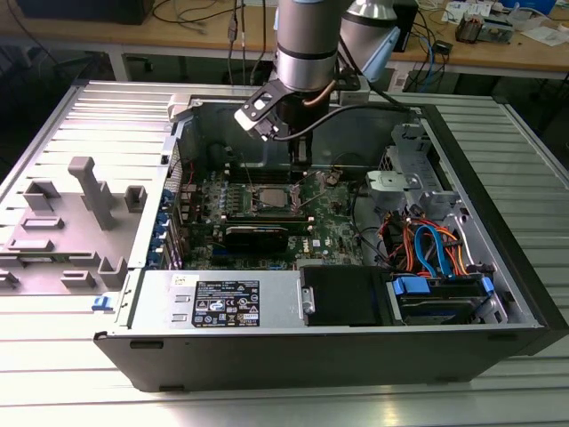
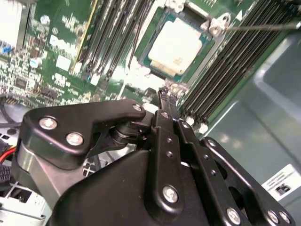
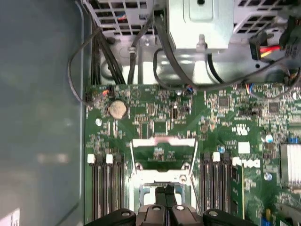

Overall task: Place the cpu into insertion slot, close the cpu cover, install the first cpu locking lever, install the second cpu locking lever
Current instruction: 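Close the cpu cover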

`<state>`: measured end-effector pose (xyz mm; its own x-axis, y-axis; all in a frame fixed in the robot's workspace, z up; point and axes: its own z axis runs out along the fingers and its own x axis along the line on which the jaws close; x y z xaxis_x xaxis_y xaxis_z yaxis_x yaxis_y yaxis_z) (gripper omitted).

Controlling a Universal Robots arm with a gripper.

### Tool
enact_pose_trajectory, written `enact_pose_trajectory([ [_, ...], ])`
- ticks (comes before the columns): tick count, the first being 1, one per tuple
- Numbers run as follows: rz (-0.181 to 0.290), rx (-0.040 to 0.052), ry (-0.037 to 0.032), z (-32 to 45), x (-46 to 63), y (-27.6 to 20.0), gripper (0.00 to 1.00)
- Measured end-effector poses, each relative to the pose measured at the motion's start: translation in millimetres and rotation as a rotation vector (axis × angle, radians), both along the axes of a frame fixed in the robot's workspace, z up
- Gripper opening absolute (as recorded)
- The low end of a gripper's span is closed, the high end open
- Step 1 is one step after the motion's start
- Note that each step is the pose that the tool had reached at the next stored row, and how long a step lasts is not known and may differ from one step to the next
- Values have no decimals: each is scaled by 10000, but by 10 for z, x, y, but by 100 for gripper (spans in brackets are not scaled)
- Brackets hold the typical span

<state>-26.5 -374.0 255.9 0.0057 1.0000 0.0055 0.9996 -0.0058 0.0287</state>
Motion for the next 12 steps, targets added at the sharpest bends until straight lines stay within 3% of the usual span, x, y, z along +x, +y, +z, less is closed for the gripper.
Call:
enact_pose_trajectory([
  [8,0,-2,0,88,26,3,11],
  [12,1,-9,0,94,42,4,11],
])
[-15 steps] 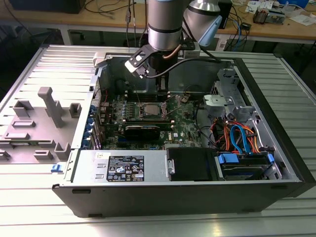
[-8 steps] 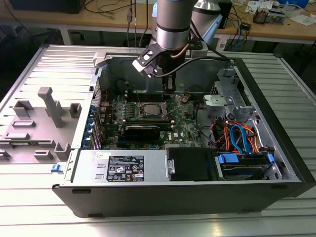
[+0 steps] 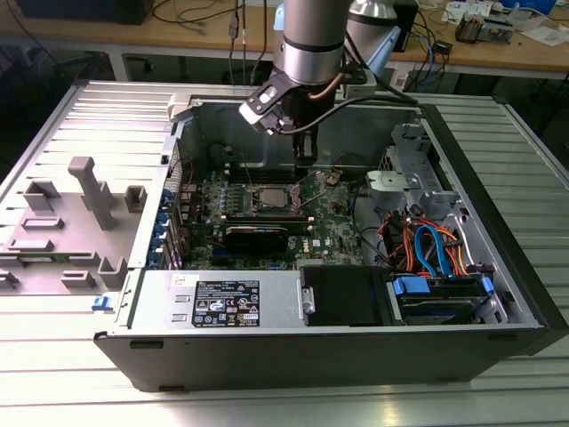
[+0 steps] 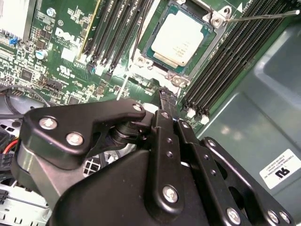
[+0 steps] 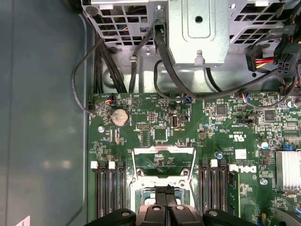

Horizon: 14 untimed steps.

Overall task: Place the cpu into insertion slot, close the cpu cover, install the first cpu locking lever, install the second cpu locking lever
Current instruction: 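Close the cpu cover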

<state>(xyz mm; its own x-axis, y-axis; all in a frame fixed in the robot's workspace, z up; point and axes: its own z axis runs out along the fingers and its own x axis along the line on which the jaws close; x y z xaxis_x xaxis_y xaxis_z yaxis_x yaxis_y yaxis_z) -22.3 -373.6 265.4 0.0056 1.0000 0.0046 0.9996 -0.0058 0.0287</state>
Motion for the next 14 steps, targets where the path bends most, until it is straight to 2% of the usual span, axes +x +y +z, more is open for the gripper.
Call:
enact_pose_trajectory([
  [5,-1,0,0,0,84,1,11],
  [14,-1,1,-2,30,138,2,11],
])
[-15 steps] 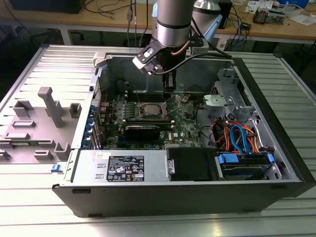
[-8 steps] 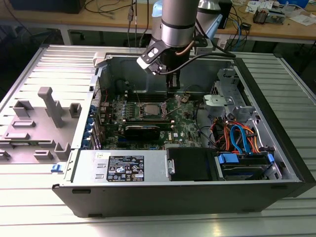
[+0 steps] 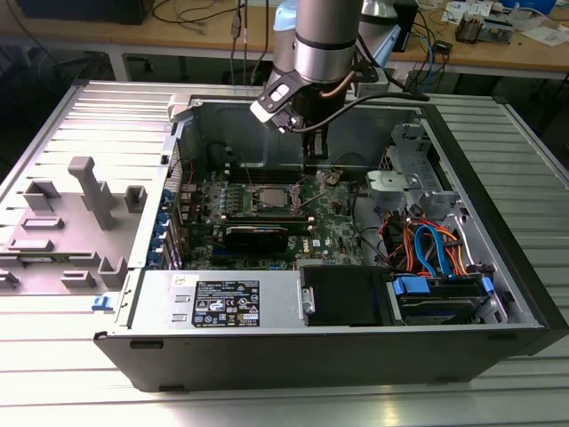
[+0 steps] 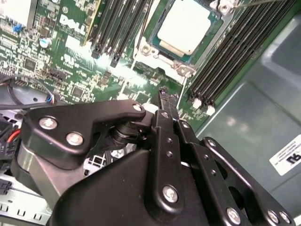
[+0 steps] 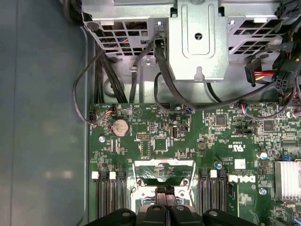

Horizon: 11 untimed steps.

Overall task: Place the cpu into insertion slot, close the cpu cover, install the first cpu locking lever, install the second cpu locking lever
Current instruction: 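Close the cpu cover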

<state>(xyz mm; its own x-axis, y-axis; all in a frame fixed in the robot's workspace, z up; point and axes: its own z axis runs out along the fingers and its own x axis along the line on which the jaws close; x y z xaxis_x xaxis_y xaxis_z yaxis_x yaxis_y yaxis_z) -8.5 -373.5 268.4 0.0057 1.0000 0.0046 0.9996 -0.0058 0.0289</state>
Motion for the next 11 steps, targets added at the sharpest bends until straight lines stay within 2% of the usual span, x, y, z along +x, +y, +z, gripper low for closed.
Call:
enact_pose_trajectory([
  [4,1,-1,1,0,151,10,11],
  [5,0,-2,2,-1,345,24,11],
  [6,0,-2,11,-60,435,33,11],
  [8,-1,-1,66,-223,456,33,11],
  [11,0,-4,70,-243,457,33,11],
])
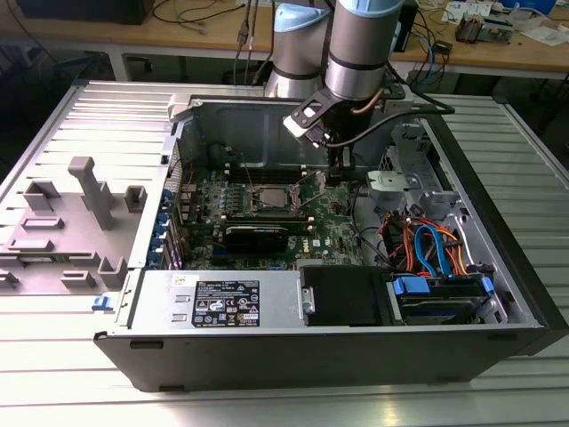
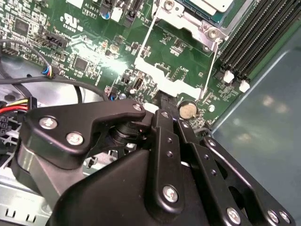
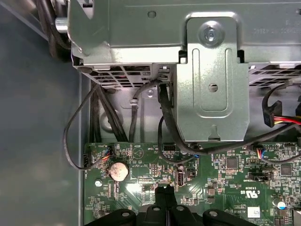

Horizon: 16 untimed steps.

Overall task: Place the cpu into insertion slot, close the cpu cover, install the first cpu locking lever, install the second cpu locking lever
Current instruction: 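Close the cpu cover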

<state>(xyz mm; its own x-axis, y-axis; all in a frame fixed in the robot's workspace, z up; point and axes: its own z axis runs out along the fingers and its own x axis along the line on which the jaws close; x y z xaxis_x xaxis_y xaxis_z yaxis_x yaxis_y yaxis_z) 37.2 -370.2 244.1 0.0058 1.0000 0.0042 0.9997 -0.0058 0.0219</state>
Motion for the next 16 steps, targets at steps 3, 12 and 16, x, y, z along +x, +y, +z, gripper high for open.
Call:
enact_pose_trajectory([
  [3,1,2,-1,-1,0,0,11],
  [12,3,4,-1,-17,0,1,11],
  [16,81,0,1,-62,-29,0,11],
])
